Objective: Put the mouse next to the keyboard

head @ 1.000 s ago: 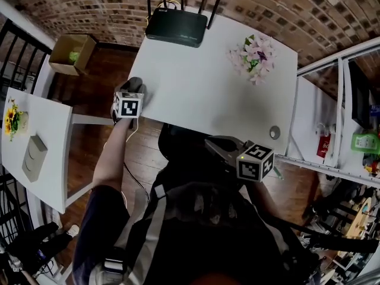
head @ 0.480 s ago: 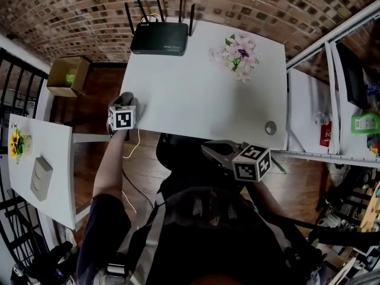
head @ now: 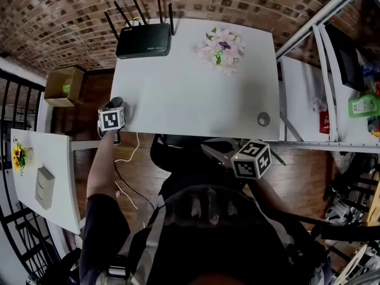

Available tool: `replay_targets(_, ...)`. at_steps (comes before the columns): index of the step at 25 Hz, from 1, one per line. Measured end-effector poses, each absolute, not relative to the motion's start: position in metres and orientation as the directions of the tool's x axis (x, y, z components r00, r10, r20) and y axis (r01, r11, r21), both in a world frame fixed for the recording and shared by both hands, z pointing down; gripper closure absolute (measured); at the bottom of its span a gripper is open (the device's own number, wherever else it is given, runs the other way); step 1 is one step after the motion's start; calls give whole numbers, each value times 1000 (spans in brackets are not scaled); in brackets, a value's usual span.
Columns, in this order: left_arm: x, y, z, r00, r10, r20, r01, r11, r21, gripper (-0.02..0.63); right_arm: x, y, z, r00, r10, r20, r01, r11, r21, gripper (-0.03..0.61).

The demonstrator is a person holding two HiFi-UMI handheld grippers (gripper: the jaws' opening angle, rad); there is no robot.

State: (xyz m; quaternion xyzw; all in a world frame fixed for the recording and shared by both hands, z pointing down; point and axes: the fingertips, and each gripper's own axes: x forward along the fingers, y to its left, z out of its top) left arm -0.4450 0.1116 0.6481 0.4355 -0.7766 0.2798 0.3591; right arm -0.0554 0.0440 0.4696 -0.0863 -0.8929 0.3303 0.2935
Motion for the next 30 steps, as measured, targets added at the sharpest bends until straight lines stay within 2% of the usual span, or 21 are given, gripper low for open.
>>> replay_targets(15,-433,106,646,-386,-521,761,-863,495,-99,385,-47,39,470,-802,360,478,-26,777,-628,574)
replay_targets(30,-406,94,648,-375,-500,780,-869,482,-108,388,-37,31,468,-806,373,459,-7,770,-638,574)
